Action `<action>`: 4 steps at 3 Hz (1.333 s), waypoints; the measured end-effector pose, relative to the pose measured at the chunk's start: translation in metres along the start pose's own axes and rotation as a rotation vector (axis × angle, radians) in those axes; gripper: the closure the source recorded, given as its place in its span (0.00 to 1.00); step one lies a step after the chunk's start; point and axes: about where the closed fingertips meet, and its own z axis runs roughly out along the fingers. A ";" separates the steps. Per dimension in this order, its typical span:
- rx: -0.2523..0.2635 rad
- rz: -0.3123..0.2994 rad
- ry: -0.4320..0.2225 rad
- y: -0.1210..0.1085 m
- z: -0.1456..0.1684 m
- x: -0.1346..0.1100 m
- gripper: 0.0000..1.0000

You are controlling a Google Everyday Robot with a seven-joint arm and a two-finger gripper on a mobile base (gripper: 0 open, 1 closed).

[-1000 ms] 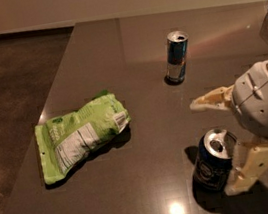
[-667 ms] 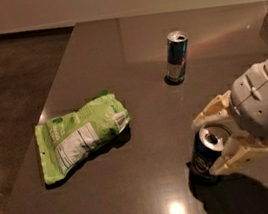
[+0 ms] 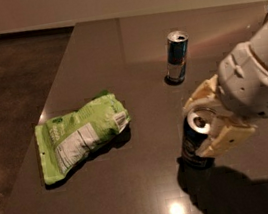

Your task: Move pepsi can near green rice chip bag

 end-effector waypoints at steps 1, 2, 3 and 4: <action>0.039 0.032 -0.017 -0.029 -0.004 -0.016 1.00; 0.071 0.050 -0.048 -0.053 0.000 -0.033 1.00; 0.088 0.060 -0.071 -0.070 0.010 -0.045 1.00; 0.097 0.058 -0.065 -0.078 0.026 -0.052 0.87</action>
Offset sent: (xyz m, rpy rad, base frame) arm 0.0797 0.0498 0.0304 0.1083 -0.0565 -0.1033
